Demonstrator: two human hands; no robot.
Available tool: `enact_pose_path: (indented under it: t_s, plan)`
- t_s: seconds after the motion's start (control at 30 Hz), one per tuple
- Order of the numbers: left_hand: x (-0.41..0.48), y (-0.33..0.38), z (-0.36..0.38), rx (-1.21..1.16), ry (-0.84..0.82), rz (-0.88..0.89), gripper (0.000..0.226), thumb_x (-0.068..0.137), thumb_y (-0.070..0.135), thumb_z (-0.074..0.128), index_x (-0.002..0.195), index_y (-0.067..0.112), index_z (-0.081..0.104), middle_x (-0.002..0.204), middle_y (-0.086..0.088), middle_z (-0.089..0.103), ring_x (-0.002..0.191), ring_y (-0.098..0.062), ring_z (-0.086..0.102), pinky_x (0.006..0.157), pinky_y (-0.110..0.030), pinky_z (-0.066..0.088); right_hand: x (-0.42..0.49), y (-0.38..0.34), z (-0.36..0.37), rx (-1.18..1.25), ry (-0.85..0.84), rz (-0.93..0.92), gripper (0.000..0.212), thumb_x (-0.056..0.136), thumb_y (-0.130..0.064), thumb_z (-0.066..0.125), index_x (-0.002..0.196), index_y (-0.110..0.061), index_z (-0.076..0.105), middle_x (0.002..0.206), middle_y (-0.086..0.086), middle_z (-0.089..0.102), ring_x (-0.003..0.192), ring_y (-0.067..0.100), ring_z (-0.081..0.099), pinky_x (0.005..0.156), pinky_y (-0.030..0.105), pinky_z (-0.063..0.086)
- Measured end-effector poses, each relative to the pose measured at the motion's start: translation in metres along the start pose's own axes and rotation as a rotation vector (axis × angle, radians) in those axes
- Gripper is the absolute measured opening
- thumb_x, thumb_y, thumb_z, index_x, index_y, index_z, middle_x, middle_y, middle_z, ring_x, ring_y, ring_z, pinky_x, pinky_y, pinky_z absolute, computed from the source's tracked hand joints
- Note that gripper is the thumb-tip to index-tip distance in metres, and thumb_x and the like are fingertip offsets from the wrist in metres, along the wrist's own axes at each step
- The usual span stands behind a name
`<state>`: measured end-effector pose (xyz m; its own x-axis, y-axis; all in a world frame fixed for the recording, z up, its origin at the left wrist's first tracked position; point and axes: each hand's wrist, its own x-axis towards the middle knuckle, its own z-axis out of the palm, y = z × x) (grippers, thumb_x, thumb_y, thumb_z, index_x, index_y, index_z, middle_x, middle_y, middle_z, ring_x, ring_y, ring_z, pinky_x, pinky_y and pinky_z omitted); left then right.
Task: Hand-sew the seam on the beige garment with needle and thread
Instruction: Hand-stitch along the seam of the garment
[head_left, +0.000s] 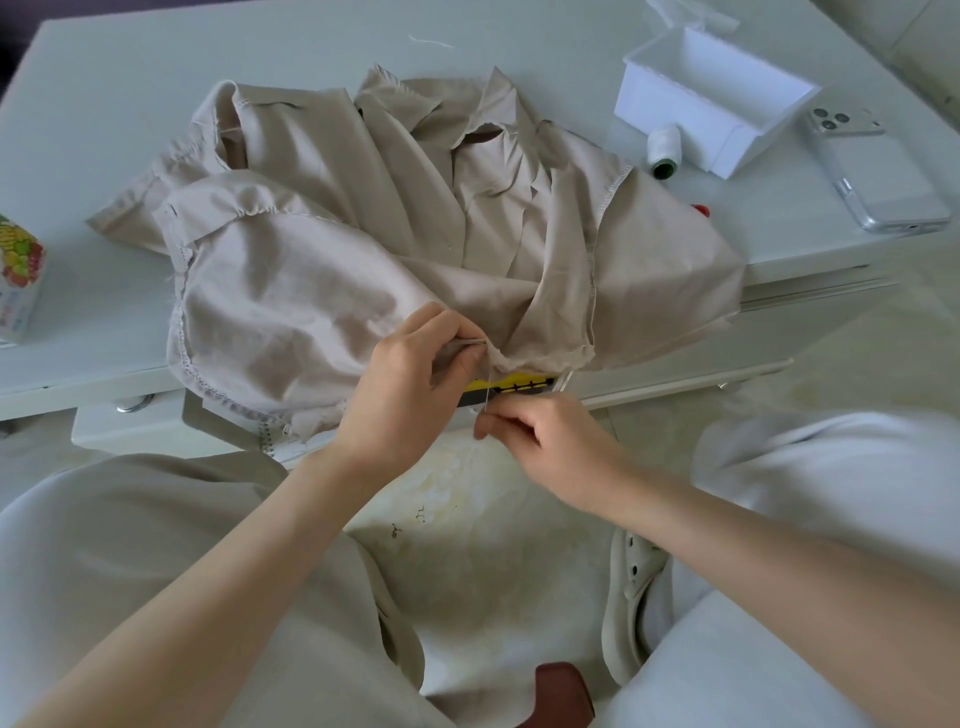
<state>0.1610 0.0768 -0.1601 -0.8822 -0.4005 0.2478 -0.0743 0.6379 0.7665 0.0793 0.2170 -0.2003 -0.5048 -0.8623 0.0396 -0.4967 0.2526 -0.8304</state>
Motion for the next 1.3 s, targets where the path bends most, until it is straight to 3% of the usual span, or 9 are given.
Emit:
enact_pose_path:
  t_s: [0.1,0.23,0.4,0.63,0.8,0.9,1.03,1.17,1.3]
  plan:
    - [0.000,0.000,0.001,-0.010,-0.015,0.010,0.010,0.089,-0.001,0.059,0.087,0.005,0.066,0.087,0.003,0.057,0.078,-0.007,0.058,0.068,-0.022,0.050,-0.004,0.004,0.003,-0.119,-0.024,-0.075,0.015,0.090,-0.011,0.060,0.084,-0.006,0.072,0.049,-0.026,0.044,0.053,-0.012,0.048,0.052,0.006,0.030]
    - [0.000,0.000,0.001,-0.018,-0.019,0.010,0.009,0.090,0.000,0.059,0.087,0.005,0.066,0.087,0.005,0.056,0.078,-0.007,0.059,0.069,-0.024,0.051,-0.005,0.008,0.004,-0.283,-0.049,-0.123,0.029,0.093,-0.029,0.048,0.091,-0.011,0.070,0.068,0.003,0.069,0.057,0.011,0.055,0.052,0.026,0.038]
    - [0.000,0.002,-0.001,0.001,-0.002,-0.002,0.007,0.090,0.005,0.060,0.087,0.009,0.065,0.086,0.008,0.055,0.077,-0.008,0.055,0.065,-0.013,0.042,-0.002,-0.004,-0.008,-0.253,0.143,-0.276,0.027,0.092,-0.032,0.047,0.103,-0.008,0.054,0.054,-0.020,0.022,0.046,-0.004,0.032,0.050,0.016,0.022]
    - [-0.001,0.000,-0.001,0.017,-0.004,0.013,0.007,0.090,0.009,0.058,0.089,0.010,0.065,0.085,0.006,0.055,0.075,-0.007,0.053,0.063,-0.012,0.040,0.006,-0.004,-0.024,-0.229,0.293,-0.262,0.049,0.086,-0.027,0.065,0.126,-0.007,0.044,0.056,-0.018,0.019,0.048,0.001,0.031,0.049,0.016,0.029]
    - [-0.001,0.001,-0.002,0.025,-0.014,-0.002,0.008,0.090,0.004,0.060,0.088,0.009,0.066,0.085,0.005,0.056,0.075,-0.010,0.053,0.064,-0.013,0.040,0.009,0.012,-0.026,-0.351,0.269,-0.216,0.007,0.085,-0.014,0.062,0.082,-0.007,0.063,0.057,-0.018,0.037,0.054,0.009,0.038,0.050,0.021,0.025]
    - [-0.002,0.000,-0.001,0.057,-0.039,-0.006,0.008,0.091,0.006,0.059,0.088,0.009,0.065,0.081,0.007,0.056,0.073,-0.010,0.051,0.062,-0.013,0.038,0.013,0.016,-0.034,-0.380,0.279,-0.122,0.018,0.088,-0.018,0.053,0.085,-0.008,0.068,0.065,0.002,0.062,0.058,0.021,0.053,0.052,0.036,0.042]
    - [-0.003,-0.002,0.002,0.081,-0.091,-0.014,0.007,0.092,0.008,0.059,0.088,0.008,0.065,0.079,0.004,0.059,0.076,-0.010,0.051,0.064,-0.013,0.039,0.017,0.016,-0.046,-0.418,0.250,-0.097,0.026,0.092,-0.028,0.054,0.078,-0.008,0.064,0.056,-0.002,0.051,0.053,0.017,0.044,0.048,0.034,0.039]
    - [-0.003,-0.002,0.002,0.055,-0.077,-0.060,0.008,0.091,0.007,0.058,0.086,0.008,0.063,0.073,0.010,0.056,0.071,0.000,0.050,0.062,-0.008,0.035,0.016,0.012,-0.047,-0.309,0.266,-0.108,0.023,0.093,-0.028,0.056,0.103,-0.007,0.056,0.063,-0.015,0.035,0.056,0.003,0.041,0.057,0.025,0.033]
    - [-0.003,-0.002,0.002,0.000,-0.077,-0.139,0.009,0.093,0.009,0.056,0.086,0.012,0.059,0.069,0.013,0.054,0.065,0.000,0.049,0.058,-0.010,0.036,0.013,0.002,-0.045,-0.203,0.295,-0.173,0.034,0.098,-0.012,0.034,0.128,-0.002,0.046,0.083,-0.014,0.041,0.075,0.000,0.044,0.075,0.012,0.035]
